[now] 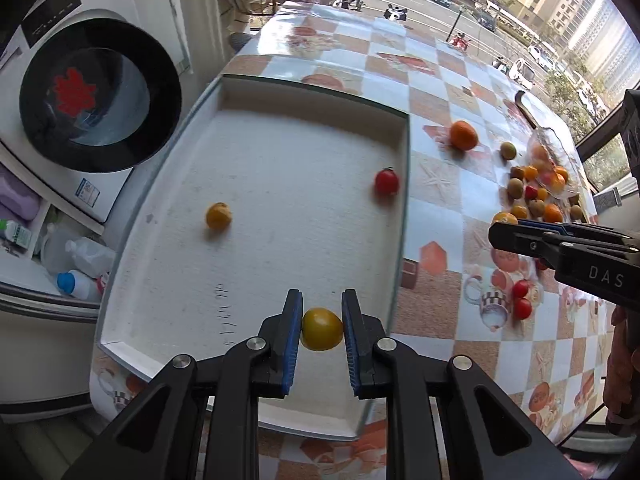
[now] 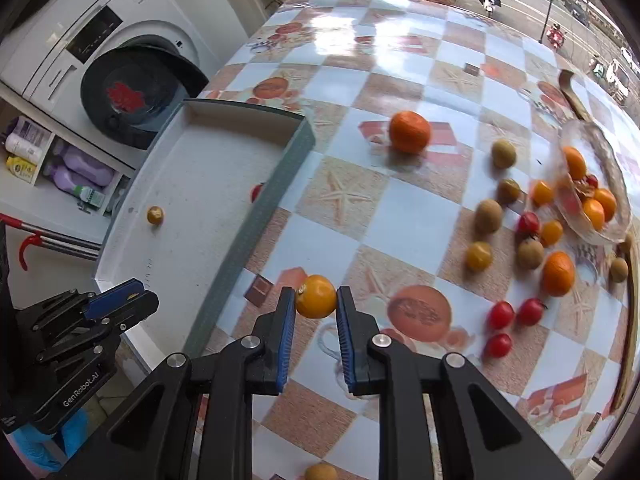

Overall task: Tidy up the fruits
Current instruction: 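Carry both tomatoes into the white tray and open both tools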

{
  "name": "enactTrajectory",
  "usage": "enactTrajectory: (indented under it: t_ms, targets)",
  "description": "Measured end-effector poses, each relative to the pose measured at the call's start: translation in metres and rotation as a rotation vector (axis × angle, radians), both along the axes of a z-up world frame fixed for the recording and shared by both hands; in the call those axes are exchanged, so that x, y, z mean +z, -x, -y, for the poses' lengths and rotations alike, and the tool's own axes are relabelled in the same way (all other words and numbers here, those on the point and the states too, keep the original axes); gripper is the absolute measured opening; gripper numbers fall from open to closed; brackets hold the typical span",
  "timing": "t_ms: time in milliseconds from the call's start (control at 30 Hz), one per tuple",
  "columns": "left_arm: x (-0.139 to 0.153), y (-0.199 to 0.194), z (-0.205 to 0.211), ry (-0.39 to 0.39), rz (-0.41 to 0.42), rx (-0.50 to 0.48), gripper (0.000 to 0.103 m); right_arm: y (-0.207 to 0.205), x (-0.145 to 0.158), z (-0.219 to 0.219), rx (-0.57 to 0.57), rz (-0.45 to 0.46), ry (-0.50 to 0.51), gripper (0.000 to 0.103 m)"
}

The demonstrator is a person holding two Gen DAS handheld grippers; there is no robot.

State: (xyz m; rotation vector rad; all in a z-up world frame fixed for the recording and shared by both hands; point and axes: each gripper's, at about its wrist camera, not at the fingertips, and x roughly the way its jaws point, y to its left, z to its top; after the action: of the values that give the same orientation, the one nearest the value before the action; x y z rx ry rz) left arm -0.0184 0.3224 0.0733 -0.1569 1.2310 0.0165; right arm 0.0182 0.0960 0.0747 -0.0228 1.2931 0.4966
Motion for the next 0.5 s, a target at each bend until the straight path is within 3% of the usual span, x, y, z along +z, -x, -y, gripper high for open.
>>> enactTrajectory:
  t_ms: [133,500]
  targets:
    - [-0.01,-0.003,-0.03,-0.047,-0.009,0.046,0.022,-0.011,0.0,-0.045,0.07,-0.011,-0.02,0.022]
    - [-0.046,-0.011,-0.066,-0.05,-0.065,0.102,0.022,-0.035,-0.032,-0.126,0.152,-0.045,0.025,0.022]
